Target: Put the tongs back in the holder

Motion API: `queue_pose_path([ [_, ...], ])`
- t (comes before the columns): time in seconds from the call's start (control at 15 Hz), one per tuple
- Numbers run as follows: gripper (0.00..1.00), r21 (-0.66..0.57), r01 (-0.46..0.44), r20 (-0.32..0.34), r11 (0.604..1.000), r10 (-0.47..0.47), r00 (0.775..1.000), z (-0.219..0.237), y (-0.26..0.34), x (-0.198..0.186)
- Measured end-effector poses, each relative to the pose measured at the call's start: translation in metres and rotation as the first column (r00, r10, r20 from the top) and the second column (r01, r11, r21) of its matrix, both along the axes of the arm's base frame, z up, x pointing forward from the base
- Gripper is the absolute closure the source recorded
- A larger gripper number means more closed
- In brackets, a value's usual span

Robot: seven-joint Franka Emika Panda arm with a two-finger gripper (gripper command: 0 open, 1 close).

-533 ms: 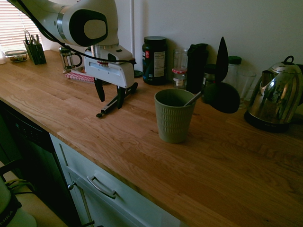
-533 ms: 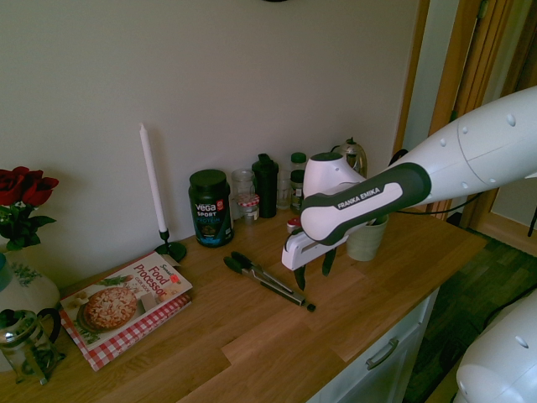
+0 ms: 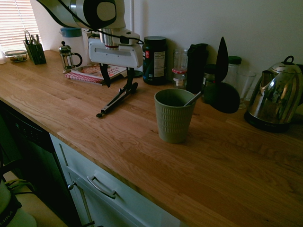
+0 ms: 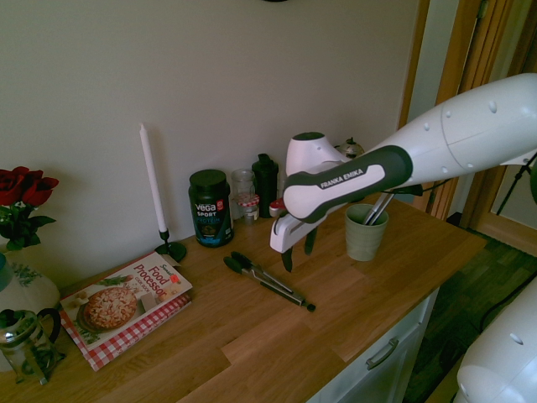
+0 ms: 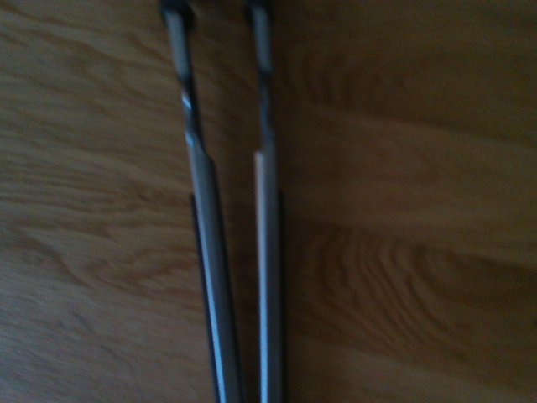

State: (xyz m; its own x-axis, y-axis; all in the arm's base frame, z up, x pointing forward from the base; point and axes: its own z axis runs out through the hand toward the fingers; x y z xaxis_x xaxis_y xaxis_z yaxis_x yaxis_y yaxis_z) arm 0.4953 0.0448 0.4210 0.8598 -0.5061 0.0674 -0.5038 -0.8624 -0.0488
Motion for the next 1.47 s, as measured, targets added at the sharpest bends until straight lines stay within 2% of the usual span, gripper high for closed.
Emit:
queue_pose_path([
  [0.2, 0.0, 0.006, -0.164, -0.019, 0.986, 0.164, 0.986, -0.013, 0.044, 0.045],
  [0.53, 0.0, -0.001, -0.229, -0.075, 0.973, 0.228, 0.971, -0.059, 0.073, 0.092],
  [0.6, 1.0, -0.002, -0.238, -0.085, 0.971, 0.237, 0.968, -0.061, 0.078, 0.095],
  [1.07, 1.0, -0.01, -0.23, -0.106, 0.973, 0.228, 0.968, -0.065, 0.076, 0.104],
  [1.47, 1.0, -0.002, -0.233, -0.136, 0.973, 0.23, 0.964, -0.085, 0.091, 0.102],
])
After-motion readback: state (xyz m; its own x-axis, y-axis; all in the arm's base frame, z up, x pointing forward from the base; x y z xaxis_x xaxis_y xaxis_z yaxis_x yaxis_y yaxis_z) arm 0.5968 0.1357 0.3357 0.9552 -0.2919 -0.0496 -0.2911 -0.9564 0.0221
